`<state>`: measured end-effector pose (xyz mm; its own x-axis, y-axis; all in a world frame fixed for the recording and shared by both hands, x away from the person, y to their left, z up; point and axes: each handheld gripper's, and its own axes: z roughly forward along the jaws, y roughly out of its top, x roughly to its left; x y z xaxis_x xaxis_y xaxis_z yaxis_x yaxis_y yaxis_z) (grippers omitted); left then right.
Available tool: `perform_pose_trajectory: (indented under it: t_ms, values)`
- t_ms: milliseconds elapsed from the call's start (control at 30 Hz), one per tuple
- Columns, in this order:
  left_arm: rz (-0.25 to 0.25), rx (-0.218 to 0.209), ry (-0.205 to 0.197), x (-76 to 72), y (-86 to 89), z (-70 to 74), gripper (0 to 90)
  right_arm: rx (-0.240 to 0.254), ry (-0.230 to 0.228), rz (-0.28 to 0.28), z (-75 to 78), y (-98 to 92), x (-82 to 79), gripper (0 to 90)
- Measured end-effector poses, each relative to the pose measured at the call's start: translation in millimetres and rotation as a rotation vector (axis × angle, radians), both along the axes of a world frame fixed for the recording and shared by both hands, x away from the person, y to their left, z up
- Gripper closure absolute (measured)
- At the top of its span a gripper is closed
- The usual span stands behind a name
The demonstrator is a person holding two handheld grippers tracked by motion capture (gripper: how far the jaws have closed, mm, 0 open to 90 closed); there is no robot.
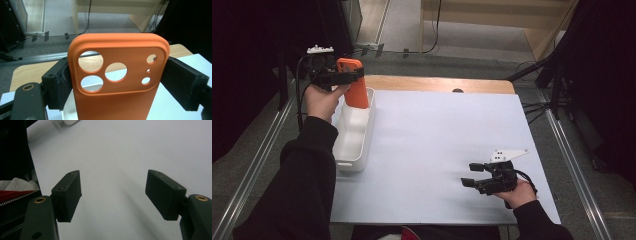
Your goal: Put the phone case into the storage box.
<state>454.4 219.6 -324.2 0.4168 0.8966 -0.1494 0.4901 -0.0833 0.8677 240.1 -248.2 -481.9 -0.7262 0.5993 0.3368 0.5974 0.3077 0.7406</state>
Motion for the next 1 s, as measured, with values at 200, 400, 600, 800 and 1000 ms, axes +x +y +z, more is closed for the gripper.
perform_pose_trajectory:
  t_ms: [200,400,600,800,1000]
  values:
    - [0.025,0.006,-0.003,8.1,-1.4,-5.3,16.3,-0.002,0.001,0.002,-0.7,1.1,-0.6,28.0]
    - [0.046,-0.003,-0.012,14.2,-1.6,-9.2,16.3,-0.005,-0.001,0.005,-1.1,1.0,-0.3,28.0]
    - [0.059,0.034,-0.019,20.6,-4.1,-16.4,16.3,-0.004,-0.001,0.007,-1.3,0.7,0.0,28.0]
    - [0.061,0.055,-0.029,25.7,-7.0,-22.7,16.3,-0.005,0.007,0.01,-1.2,3.1,-0.4,28.0]
    - [0.065,0.057,-0.011,30.8,-8.7,-29.5,16.3,-0.003,0.007,0.009,-1.0,2.7,-0.6,28.0]
